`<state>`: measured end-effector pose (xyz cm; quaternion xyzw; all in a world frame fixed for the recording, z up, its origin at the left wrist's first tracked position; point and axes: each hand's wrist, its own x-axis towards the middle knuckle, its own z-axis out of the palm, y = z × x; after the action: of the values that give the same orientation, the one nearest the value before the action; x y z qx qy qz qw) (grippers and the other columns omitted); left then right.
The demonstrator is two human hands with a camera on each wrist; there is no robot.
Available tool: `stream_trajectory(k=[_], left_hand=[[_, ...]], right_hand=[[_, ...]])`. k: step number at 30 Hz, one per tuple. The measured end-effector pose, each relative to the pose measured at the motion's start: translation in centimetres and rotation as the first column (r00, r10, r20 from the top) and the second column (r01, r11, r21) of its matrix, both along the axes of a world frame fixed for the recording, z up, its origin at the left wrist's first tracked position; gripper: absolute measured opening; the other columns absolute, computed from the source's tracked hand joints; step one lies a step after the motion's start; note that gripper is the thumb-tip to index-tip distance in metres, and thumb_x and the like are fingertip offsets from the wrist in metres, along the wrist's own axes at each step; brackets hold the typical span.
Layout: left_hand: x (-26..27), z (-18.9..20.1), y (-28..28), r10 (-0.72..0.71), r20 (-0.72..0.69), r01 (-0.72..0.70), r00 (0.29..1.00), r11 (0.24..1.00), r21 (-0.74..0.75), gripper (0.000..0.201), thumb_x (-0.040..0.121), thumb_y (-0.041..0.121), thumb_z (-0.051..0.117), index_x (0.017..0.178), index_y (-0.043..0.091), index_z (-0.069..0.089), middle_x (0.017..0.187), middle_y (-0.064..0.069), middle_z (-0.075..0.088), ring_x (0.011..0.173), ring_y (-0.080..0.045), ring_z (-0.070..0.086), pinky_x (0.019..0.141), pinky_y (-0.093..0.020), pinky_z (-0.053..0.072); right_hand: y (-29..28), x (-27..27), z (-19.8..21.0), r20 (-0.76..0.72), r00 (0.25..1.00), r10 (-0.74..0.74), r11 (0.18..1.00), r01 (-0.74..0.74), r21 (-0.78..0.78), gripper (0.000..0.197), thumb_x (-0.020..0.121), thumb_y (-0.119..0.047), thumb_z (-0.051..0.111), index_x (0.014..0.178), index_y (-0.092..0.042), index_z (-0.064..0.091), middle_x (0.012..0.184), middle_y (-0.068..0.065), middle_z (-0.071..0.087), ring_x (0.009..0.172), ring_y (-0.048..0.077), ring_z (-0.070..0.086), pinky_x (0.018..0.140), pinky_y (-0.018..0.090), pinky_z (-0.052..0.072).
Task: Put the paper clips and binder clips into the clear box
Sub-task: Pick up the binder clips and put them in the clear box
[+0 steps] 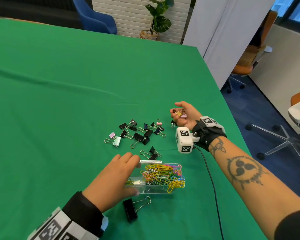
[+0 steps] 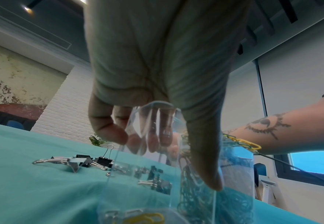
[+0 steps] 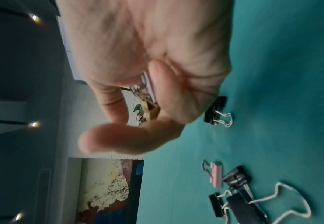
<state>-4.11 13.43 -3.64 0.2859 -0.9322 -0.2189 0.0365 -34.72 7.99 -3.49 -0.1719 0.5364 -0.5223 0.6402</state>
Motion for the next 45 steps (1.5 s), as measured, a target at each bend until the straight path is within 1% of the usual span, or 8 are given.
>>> stream_trajectory(k=[9,11,15,18,30,38,42,45], left_hand=[[-0.2,0.2,0.0,0.015,0.013,-0.015,1.0,1.0,0.009,0.055,0.07,0.043,0.071,0.113,0.025,0.042,0.114,0.011,0.042,0.103,-0.013,0.039,0.089,-0.024,0.036],[-0.2,0.2,0.1,0.013,0.025,-0.013,1.0,1.0,0.0,0.055,0.071,0.044,0.071,0.114,0.025,0.041,0.114,0.012,0.041,0.103,-0.013,0.039,0.09,-0.024,0.035],[-0.2,-0.1,0.1,0.021,0.018,-0.021,1.0,1.0,-0.003,0.055,0.071,0.044,0.07,0.113,0.026,0.04,0.114,0.012,0.041,0.102,-0.012,0.038,0.09,-0.026,0.036],[-0.1,0.0,0.1,0.018,0.009,-0.018,1.0,1.0,0.006,0.056,0.07,0.043,0.071,0.113,0.026,0.041,0.114,0.012,0.041,0.101,-0.012,0.038,0.089,-0.026,0.037],[-0.1,-0.2,0.0,0.019,0.015,-0.019,1.0,1.0,0.01,0.055,0.071,0.041,0.071,0.113,0.025,0.041,0.115,0.01,0.041,0.102,-0.013,0.038,0.09,-0.031,0.04],[0.1,-0.2,-0.2,0.012,-0.054,-0.006,0.998,0.995,0.104,0.063,0.067,0.035,0.076,0.117,0.023,0.04,0.11,0.011,0.039,0.101,-0.011,0.037,0.089,-0.022,0.036],[1.5,0.1,-0.7,0.114,-0.181,-0.042,0.977,0.932,0.36,0.11,0.052,0.035,0.087,0.138,0.033,0.018,0.117,0.013,0.036,0.101,-0.002,0.043,0.079,0.0,0.033],[2.8,0.5,-0.9,0.162,-0.222,-0.074,0.962,0.931,0.358,0.116,0.049,0.035,0.088,0.139,0.036,0.015,0.123,0.011,0.036,0.108,-0.005,0.044,0.086,-0.013,0.038]], right_hand=[[-2.4,0.6,-0.3,-0.373,0.924,0.085,0.993,-0.049,0.103,0.037,0.094,-0.03,0.046,0.061,-0.015,0.039,0.047,-0.005,0.04,0.028,0.003,0.034,0.027,0.012,0.024],[-2.9,1.4,0.3,-0.634,0.746,0.202,0.978,-0.123,0.167,0.04,0.094,-0.034,0.046,0.059,-0.018,0.035,0.052,-0.005,0.031,0.034,0.006,0.027,0.033,0.017,0.021],[-3.5,3.3,0.0,-0.922,0.014,0.388,0.876,-0.315,0.364,0.025,0.091,-0.03,0.054,0.081,-0.008,0.061,0.074,0.004,0.054,0.066,0.016,0.047,0.065,0.023,0.037],[-3.8,4.1,-0.8,-0.883,-0.176,0.436,0.817,-0.333,0.47,0.02,0.087,-0.025,0.061,0.098,-0.009,0.065,0.091,0.002,0.06,0.078,0.015,0.053,0.076,0.025,0.041],[-4.6,5.0,-1.4,-0.877,-0.215,0.43,0.807,-0.343,0.48,0.007,0.084,-0.012,0.062,0.089,-0.008,0.061,0.073,-0.003,0.052,0.06,0.007,0.045,0.059,0.016,0.04],[-1.8,4.3,4.1,-0.904,0.123,0.409,0.858,-0.388,0.335,0.015,0.087,-0.02,0.06,0.074,-0.018,0.053,0.063,-0.005,0.047,0.047,0.005,0.033,0.039,0.01,0.029],[2.4,8.3,9.4,-0.926,0.066,0.371,0.763,-0.59,0.264,0.013,0.078,-0.015,0.071,0.072,-0.02,0.06,0.037,-0.012,0.045,0.035,0.001,0.034,0.041,0.011,0.025],[4.9,12.9,11.1,-0.926,-0.028,0.378,0.652,-0.701,0.287,0.015,0.075,-0.017,0.074,0.07,-0.024,0.061,0.039,-0.011,0.045,0.04,0.003,0.037,0.044,0.014,0.029]])
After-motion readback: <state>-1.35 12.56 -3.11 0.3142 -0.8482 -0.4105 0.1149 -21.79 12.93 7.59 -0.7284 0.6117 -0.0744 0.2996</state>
